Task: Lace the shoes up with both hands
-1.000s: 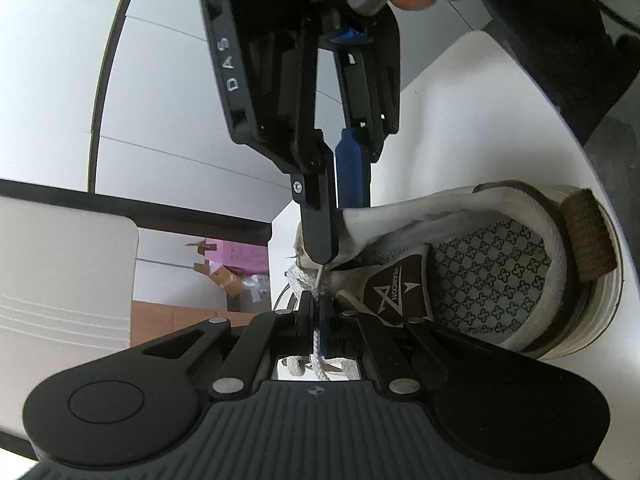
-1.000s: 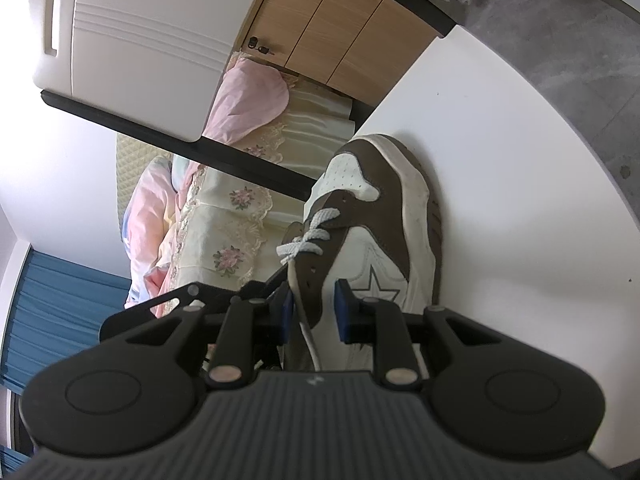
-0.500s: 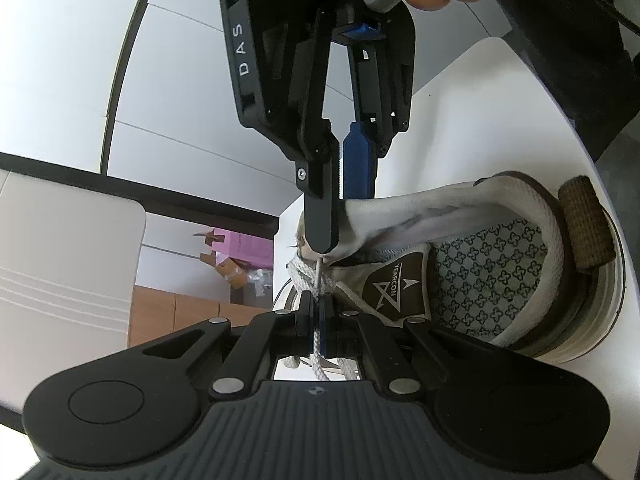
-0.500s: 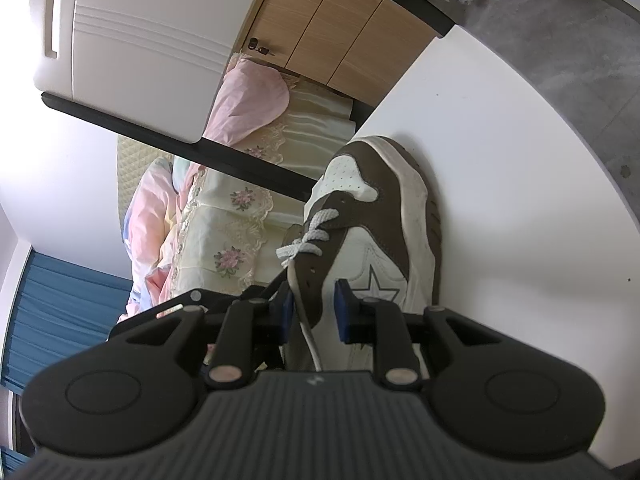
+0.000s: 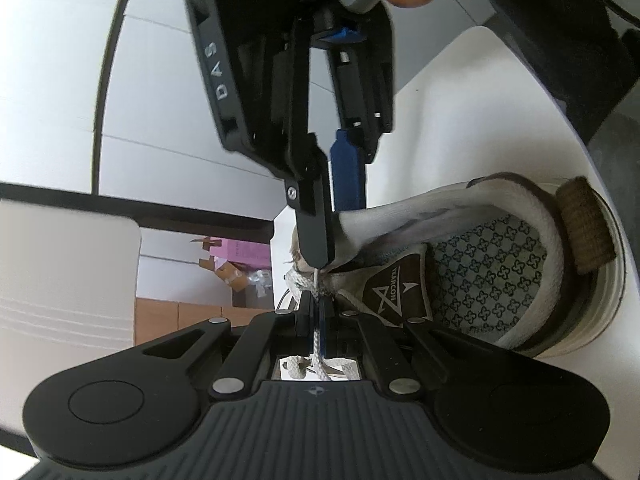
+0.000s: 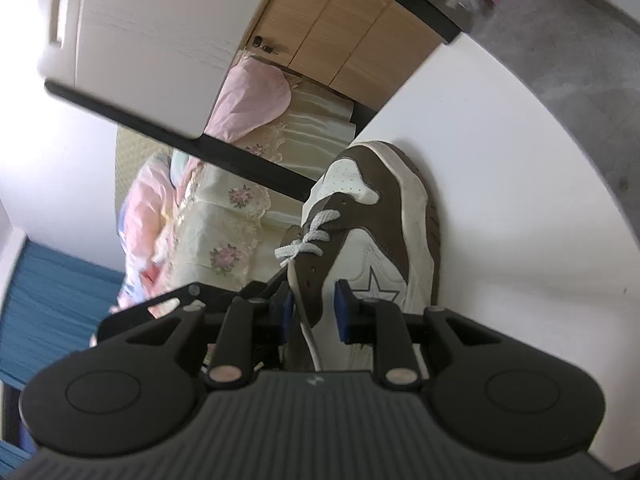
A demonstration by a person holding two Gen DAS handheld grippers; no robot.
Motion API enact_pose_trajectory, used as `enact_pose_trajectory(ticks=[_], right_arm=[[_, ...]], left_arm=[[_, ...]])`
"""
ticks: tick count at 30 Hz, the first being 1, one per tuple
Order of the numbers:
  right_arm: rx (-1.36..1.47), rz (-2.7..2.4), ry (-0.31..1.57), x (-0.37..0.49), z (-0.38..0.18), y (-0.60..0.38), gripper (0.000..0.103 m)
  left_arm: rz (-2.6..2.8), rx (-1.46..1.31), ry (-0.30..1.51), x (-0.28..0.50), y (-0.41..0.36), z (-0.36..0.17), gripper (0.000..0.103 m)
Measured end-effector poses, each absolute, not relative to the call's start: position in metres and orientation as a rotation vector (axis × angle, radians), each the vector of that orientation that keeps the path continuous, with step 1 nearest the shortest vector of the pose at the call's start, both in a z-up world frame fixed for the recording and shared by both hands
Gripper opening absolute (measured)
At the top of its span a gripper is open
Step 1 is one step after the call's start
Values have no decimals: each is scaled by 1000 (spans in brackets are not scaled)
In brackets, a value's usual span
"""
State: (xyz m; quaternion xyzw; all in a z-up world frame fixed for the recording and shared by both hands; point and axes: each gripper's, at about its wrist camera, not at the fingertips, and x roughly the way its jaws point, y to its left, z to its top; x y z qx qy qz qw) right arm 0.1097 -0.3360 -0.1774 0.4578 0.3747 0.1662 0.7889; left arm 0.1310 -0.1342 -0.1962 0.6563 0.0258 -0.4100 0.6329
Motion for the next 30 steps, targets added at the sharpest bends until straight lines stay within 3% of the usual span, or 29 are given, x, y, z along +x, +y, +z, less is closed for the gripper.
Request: enact_pose_trajectory(ticks=[12,18,26,28,30], right_arm=[[771,372,788,108,-163,-321,27],[1139,374,703,107,-182,-351,31],[1269,299,778,115,-208,-353,18],[1277,304,767,114,-208,-351,7],[1275,310,761,114,-208,-348,3]], left_arm=[[-1005,1400,141,139,-133,-183,3],[-1021,1280,178,148,-125,-179,3],[-1014,1273,173,142,-123,-176,3],[-1012,1269,173,142,-122,-176,3],[-1006,1254,182,146,-125,-173,3]])
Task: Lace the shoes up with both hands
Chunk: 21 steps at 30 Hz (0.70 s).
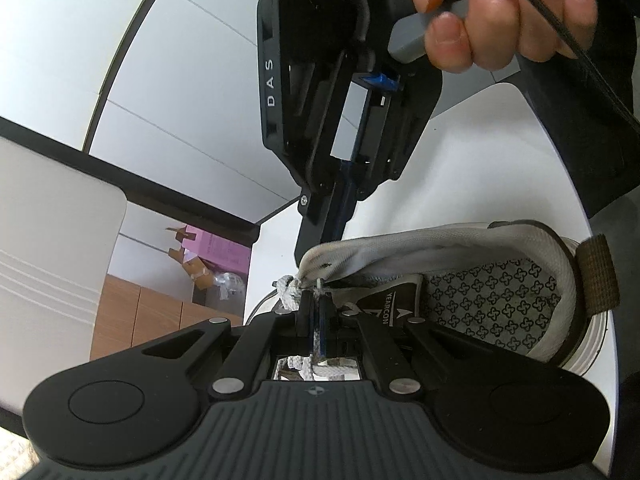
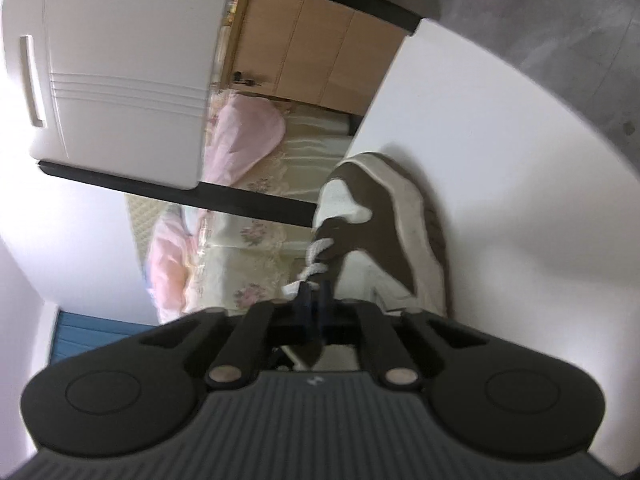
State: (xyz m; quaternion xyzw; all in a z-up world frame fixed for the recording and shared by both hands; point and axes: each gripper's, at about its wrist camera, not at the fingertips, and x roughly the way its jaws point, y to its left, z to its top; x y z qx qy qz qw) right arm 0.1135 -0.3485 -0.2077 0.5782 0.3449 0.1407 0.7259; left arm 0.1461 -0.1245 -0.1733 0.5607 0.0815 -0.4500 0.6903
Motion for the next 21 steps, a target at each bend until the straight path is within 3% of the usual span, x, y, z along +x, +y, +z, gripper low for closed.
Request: enact_pose_trajectory(ticks=[21], right_arm=[[1142,26,663,98,-205,-387,2]], left_arm=[[-834,1037,308,131,-108,-160,6]])
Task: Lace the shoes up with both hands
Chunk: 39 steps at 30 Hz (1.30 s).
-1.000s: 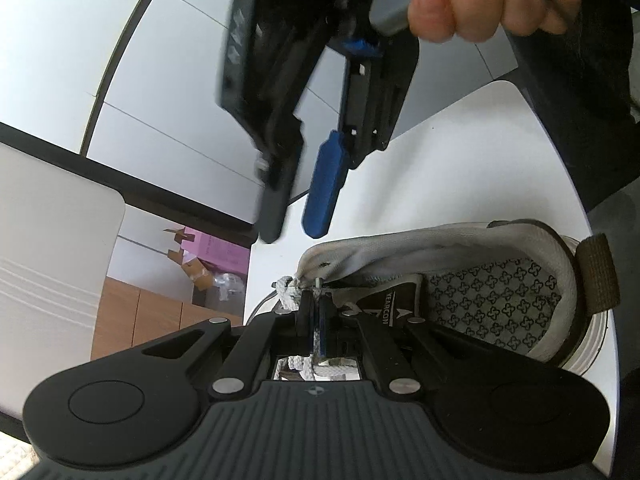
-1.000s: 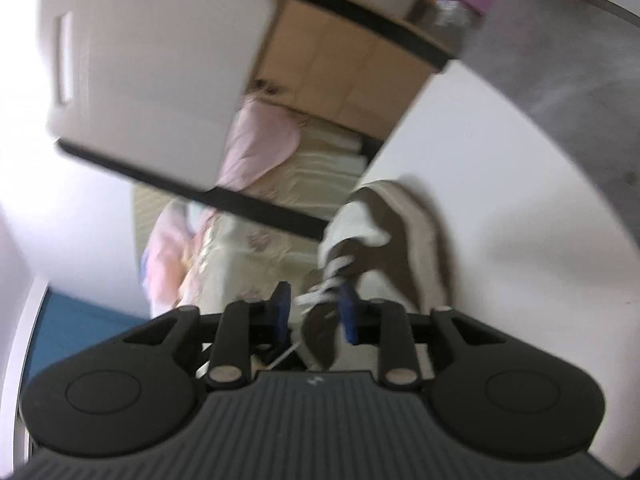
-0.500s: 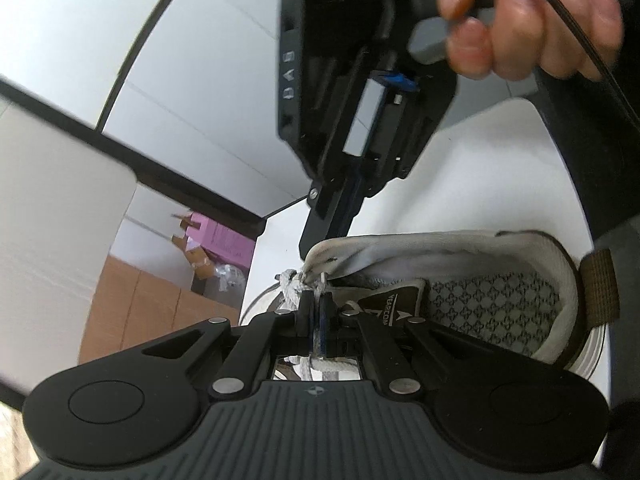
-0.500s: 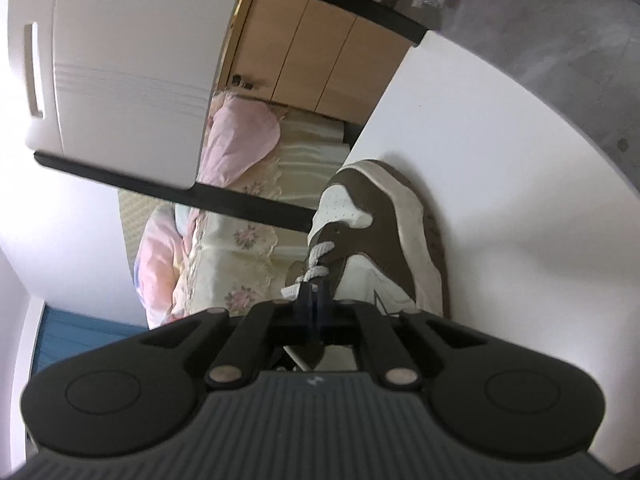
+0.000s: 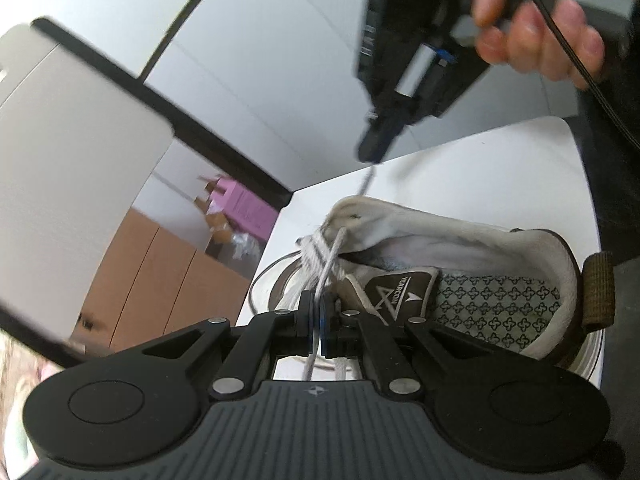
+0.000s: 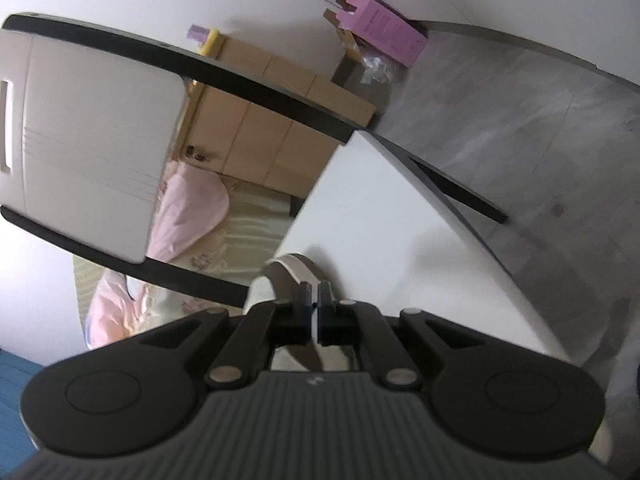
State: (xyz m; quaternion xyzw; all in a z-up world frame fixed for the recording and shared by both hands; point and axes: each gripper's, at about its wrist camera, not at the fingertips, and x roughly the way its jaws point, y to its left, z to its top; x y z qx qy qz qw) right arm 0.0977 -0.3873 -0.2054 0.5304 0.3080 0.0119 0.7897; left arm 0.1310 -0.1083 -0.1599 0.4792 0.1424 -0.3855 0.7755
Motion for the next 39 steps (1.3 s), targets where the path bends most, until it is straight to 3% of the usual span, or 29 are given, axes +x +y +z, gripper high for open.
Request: enact_pose_trajectory(ticks=[2,4,6,10,11,13,14,15,26,28,29,30,39], right_arm=[[1115,34,675,99,-206,-386,1],[1102,40,672,96,-202,-386,5],[1093,37,667,93,-198,-386,5],[1092,42,660,87,-189,-386,6],[1102,47,661,85,-186,-385,9],[1141,51,660,81,-182,-383,30],[1169,60,660,80,-181,-382,46],[1213,87,665,81,-182,-380,47],[1376,128,755,106,-192,-345,46],[1361,101,747,107,-192,-341,28],[1351,86,735,107,-190,-339,10],[1342,63,718,106,-189,-339,5],[1291,2,699,107,-192,-343,2]], left_arm=[[-792,1024,324,130,-107,-155,13],[-744,995,328,130,-102,-151,33],[-702,936,343,132,-99,-143,44],[-636,807,376,127,-91,-127,48],[-626,777,389,123,-91,-123,48],[-609,721,416,117,-93,-118,54],[-607,699,429,113,-95,-117,54],[-609,683,437,107,-98,-116,54],[-395,584,530,114,-116,-131,57],[-365,575,528,115,-118,-134,57],[-349,571,525,114,-119,-135,57],[-332,568,525,113,-119,-136,57],[-246,474,630,109,-108,-138,59]])
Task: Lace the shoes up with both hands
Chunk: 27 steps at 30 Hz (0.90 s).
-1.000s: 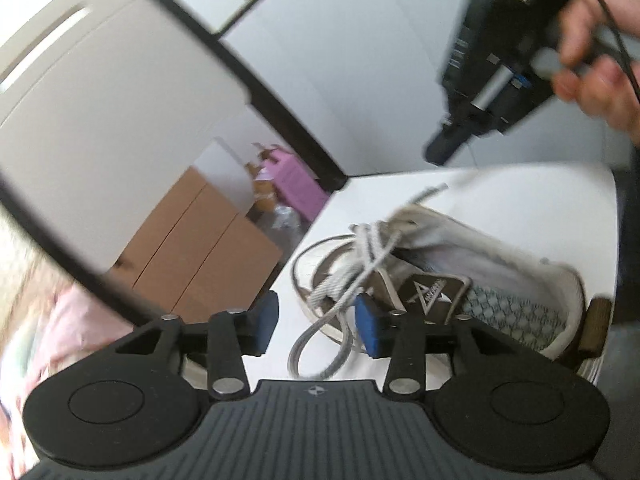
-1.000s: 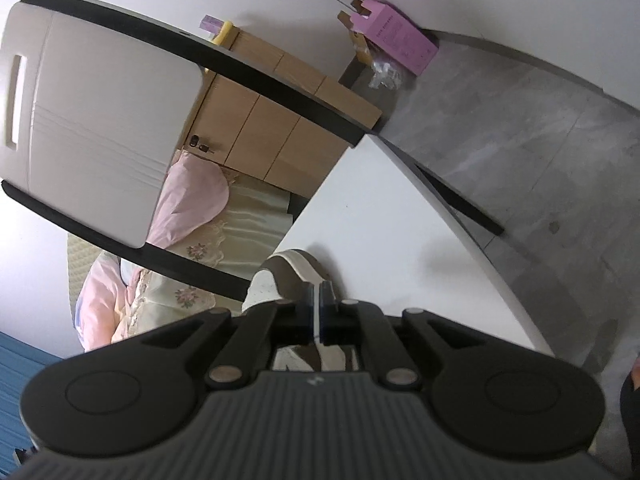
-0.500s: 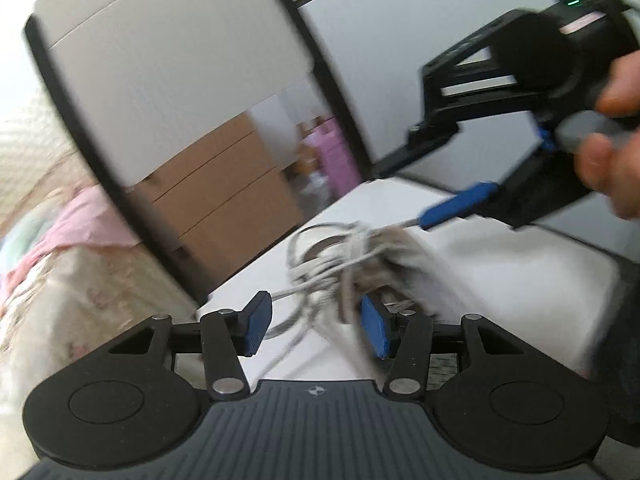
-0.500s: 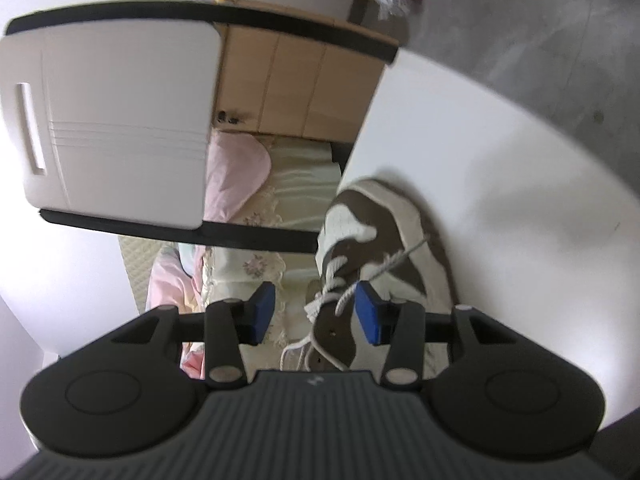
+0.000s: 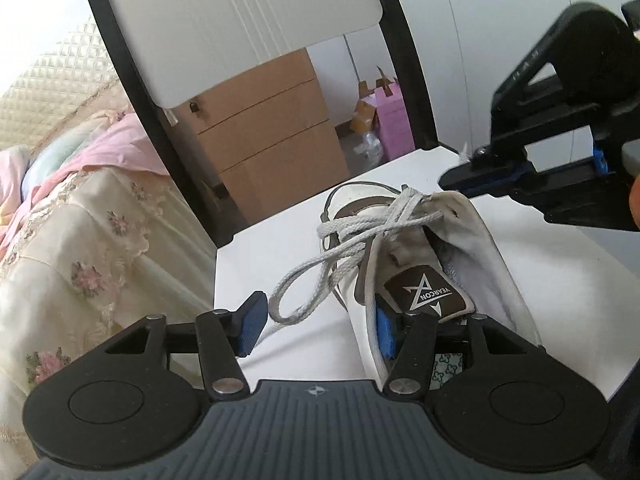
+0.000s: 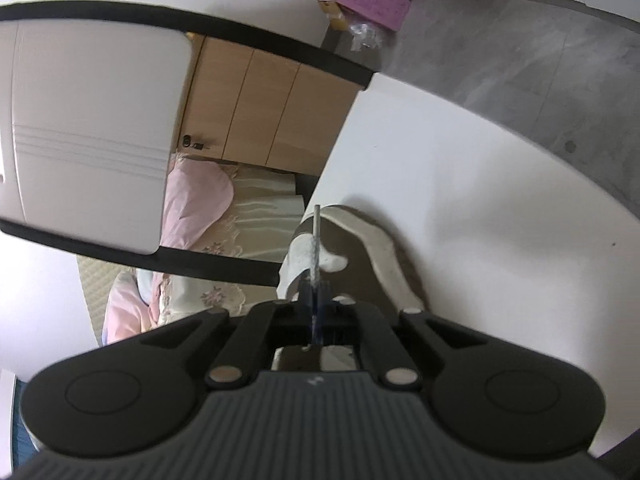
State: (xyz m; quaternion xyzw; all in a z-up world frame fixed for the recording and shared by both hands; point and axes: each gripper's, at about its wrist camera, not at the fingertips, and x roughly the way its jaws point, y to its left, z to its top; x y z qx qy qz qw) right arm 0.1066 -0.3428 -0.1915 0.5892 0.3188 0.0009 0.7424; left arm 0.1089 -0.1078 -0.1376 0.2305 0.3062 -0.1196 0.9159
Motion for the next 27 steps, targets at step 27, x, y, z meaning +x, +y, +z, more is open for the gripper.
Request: enact_pose_trajectory(ticks=[27], right_arm=[[1181,-318,663,54,-217,-451,8]], left_arm=[[-215,418,592,98,-108,-141,67]])
